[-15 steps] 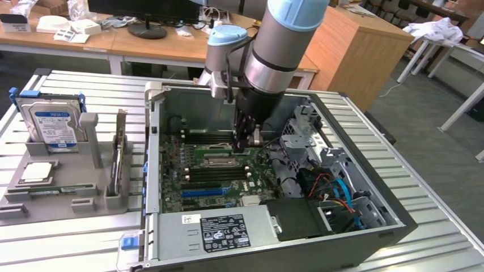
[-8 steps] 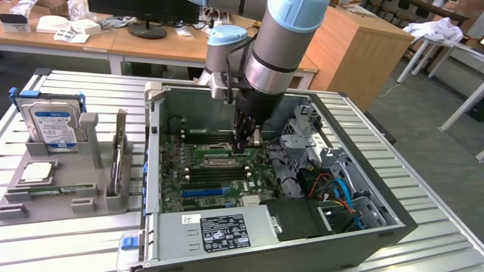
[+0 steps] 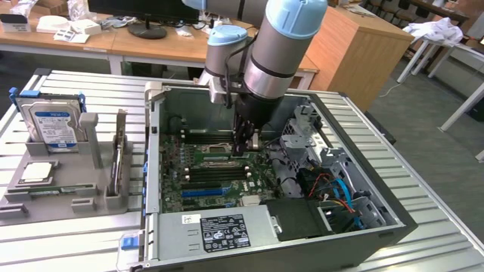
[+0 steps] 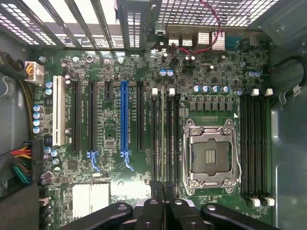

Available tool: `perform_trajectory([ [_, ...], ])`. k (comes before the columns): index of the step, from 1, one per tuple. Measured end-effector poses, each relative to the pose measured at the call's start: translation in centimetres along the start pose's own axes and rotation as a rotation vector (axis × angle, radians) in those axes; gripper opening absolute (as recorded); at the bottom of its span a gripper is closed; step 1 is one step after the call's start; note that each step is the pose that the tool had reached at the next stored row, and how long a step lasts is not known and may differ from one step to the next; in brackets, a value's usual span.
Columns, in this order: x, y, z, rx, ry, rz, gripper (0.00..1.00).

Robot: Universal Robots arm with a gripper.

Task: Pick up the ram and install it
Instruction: 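Insert the ram into the slot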

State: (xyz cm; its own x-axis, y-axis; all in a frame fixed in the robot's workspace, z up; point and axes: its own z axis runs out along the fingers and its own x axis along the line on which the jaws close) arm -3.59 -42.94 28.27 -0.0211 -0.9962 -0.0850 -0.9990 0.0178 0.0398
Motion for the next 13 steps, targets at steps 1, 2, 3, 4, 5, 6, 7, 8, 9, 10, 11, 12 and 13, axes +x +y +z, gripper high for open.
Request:
perform_trajectory([
  [1,0.0,-0.01,0.10,0.0000,-0.0001,0.000,0.11],
  [2,0.0,-0.01,0.20,0.0000,-0.0001,0.000,0.11],
  [3,0.0,-0.01,0.30,0.0000,-0.0001,0.000,0.11],
  [4,0.0,-0.02,0.39,0.0000,-0.0001,0.000,0.11],
  [5,0.0,-0.02,0.49,0.0000,-0.0001,0.000,0.11],
  [6,0.0,-0.02,0.57,0.0000,-0.0001,0.000,0.11],
  [7,0.1,-0.03,0.66,0.0000,0.0000,0.000,0.11],
  [8,0.1,-0.03,0.75,0.0000,-0.0001,0.000,0.11],
  [9,0.1,-0.03,0.83,0.0000,-0.0001,0.000,0.11],
  [10,0.1,-0.04,0.91,-0.0001,0.0000,0.000,0.11],
  [11,0.1,-0.04,0.98,0.0000,0.0000,0.000,0.11],
  [12,0.1,-0.04,1.06,0.0000,0.0000,0.000,0.11],
  [13,0.1,-0.05,1.13,0.0000,0.0000,0.000,0.11],
])
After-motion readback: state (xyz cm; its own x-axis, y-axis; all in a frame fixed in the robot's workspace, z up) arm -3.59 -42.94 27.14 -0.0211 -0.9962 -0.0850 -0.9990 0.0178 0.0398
